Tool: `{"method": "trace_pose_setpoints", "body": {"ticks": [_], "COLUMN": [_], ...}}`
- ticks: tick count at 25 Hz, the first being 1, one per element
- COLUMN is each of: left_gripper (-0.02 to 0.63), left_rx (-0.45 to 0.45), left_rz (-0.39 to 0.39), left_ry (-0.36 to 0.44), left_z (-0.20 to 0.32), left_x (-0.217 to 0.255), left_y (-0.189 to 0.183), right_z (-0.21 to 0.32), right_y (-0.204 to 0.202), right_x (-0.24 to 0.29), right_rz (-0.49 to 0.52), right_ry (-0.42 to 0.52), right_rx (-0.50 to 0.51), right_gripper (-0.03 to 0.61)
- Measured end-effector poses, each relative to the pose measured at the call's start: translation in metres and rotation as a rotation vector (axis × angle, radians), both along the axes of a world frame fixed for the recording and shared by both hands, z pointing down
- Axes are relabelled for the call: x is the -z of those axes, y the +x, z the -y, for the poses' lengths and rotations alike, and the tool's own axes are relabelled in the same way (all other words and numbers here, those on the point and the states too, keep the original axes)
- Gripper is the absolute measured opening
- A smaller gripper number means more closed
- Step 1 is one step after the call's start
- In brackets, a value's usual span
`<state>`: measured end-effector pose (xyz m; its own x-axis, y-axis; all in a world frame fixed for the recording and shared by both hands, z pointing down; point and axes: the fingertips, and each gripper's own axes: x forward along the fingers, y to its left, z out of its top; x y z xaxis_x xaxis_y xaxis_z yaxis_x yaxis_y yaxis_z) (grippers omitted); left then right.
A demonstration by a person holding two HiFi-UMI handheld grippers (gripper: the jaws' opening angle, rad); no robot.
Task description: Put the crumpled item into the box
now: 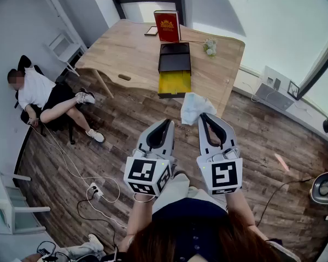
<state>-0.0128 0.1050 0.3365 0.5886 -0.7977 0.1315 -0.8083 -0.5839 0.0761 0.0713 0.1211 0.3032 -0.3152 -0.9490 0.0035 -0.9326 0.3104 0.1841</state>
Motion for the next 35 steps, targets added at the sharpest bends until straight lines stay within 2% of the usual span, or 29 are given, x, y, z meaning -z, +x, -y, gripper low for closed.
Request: {"method": "trace_pose_setpoints", "body": {"ticks": [5, 25, 35], "left_gripper": [0.035, 0.035, 0.035], "left_rx": [-0.003, -0.073, -0.109], "left_rz": [-0.003, -0.035, -0.051], "left_ry": [-0.001, 0.019, 0.002], "left_z": [0.015, 0.098, 0.118], "left_x": [-0.002, 0.005, 0.004], "left_y": [-0.009, -0.037, -0.040], "right_z": [0.013, 0.092, 0.113], "right_y": [-0.005, -0.035, -0.040], "right_x": [0.000, 0.006, 0.001], "right_rz": [0.029, -0.046, -0.059], "right_ry": [0.012, 0.012, -0.018], "right_rx": [-0.020, -0.096, -0.127], "right_gripper": [0.029, 0.029, 0.029]}}
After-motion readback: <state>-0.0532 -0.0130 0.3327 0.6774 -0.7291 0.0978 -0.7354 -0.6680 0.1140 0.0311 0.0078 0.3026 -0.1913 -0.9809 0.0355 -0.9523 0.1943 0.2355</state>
